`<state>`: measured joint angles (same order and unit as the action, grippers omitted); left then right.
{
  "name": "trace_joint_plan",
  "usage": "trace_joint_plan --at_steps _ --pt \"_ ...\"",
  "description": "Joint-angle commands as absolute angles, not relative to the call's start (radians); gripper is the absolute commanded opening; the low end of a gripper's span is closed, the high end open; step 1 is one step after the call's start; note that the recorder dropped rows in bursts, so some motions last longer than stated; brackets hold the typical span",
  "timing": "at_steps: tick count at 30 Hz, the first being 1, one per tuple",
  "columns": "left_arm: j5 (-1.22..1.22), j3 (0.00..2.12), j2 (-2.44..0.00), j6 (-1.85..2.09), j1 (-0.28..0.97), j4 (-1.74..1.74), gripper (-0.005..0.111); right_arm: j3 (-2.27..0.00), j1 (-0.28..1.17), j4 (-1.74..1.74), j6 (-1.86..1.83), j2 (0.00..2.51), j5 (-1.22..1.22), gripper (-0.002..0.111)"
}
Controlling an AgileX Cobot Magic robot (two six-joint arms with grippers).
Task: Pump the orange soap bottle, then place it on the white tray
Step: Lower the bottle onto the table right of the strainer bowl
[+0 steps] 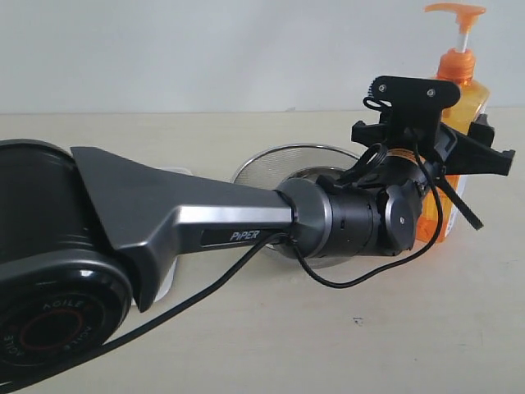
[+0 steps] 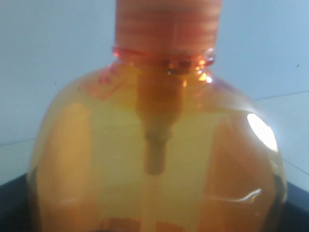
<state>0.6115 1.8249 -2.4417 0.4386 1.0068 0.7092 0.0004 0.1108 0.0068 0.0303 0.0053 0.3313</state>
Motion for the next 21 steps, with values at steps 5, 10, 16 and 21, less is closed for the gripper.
trace_joint_plan --at_steps 5,10,16,21 --pt "0.68 1.848 -2.415 0.438 1.012 0.699 0.049 0.0 0.109 0.008 0.028 0.0 0.322 0.0" --pt "0.62 1.848 -2.415 0.438 1.01 0.699 0.059 0.0 0.109 0.008 0.028 0.0 0.326 0.0" --pt "0.601 1.848 -2.415 0.438 1.01 0.699 0.065 0.0 0.109 0.008 0.028 0.0 0.324 0.0" --pt "0.572 1.848 -2.415 0.438 1.01 0.699 0.065 0.0 0.109 0.008 0.028 0.0 0.324 0.0"
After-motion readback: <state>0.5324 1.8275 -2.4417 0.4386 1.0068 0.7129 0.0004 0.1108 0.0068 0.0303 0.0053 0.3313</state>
